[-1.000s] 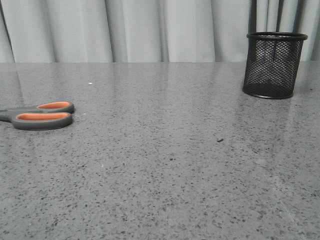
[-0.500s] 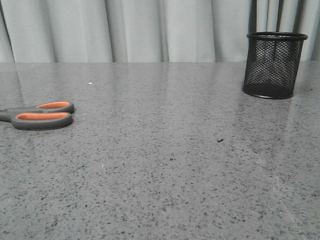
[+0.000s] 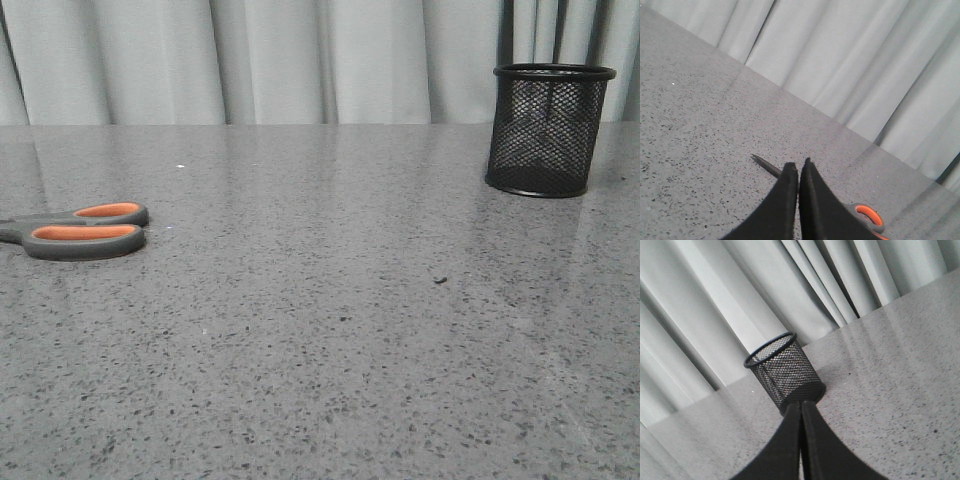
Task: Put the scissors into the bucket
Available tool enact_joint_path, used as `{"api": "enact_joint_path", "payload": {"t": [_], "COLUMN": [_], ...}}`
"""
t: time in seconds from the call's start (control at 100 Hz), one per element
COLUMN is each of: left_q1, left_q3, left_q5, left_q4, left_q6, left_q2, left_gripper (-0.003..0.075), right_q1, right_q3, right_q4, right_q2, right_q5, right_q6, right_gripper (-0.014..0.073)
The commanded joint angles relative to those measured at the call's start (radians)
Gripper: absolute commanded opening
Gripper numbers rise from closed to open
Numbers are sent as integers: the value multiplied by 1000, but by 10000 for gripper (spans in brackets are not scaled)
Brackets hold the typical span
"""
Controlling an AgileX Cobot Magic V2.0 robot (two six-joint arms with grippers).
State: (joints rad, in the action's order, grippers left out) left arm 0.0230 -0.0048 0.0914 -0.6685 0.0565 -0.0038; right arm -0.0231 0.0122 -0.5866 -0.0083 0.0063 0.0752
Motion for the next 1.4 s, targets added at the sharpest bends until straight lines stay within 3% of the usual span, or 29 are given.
{"api": "enact_joint_path", "payload": {"t": [0.0, 0.22, 0.41, 0.58, 0.94, 1.04, 1.16, 1.21, 1.26, 1.39], "left_q1": [2, 2, 2, 2, 2, 2, 2, 2, 2, 2], "left_q3": [-52, -257, -524, -708, -834, -852, -871, -880, -888, -941], "left_q5": [-42, 93, 306, 496, 645, 663, 661, 663, 667, 719], "left_q4": [-23, 100, 303, 324, 322, 316, 297, 281, 260, 206], "left_q6": [-5, 31, 35, 150, 176, 216, 232, 254, 273, 383], "left_q2": [-25, 52, 269, 458, 671, 703, 735, 748, 763, 829], "left_gripper": [-20, -21, -20, -20, -11, 75, 283, 373, 414, 417], "right_q1": [-4, -4, -4, -4, 0, 0, 0, 0, 0, 0], "right_q3": [-32, -225, -441, -613, -735, -752, -778, -790, -799, -821], "right_q4": [-35, 84, 173, 224, 217, 217, 217, 217, 217, 217], "right_q2": [-19, 50, 278, 497, 707, 739, 770, 782, 788, 798], "right_q5": [-40, 189, 384, 538, 584, 596, 616, 621, 622, 638], "right_q6": [2, 2, 2, 2, 40, 45, 52, 54, 62, 87], "right_gripper": [-69, -68, -68, -69, -44, 78, 337, 398, 414, 412]}}
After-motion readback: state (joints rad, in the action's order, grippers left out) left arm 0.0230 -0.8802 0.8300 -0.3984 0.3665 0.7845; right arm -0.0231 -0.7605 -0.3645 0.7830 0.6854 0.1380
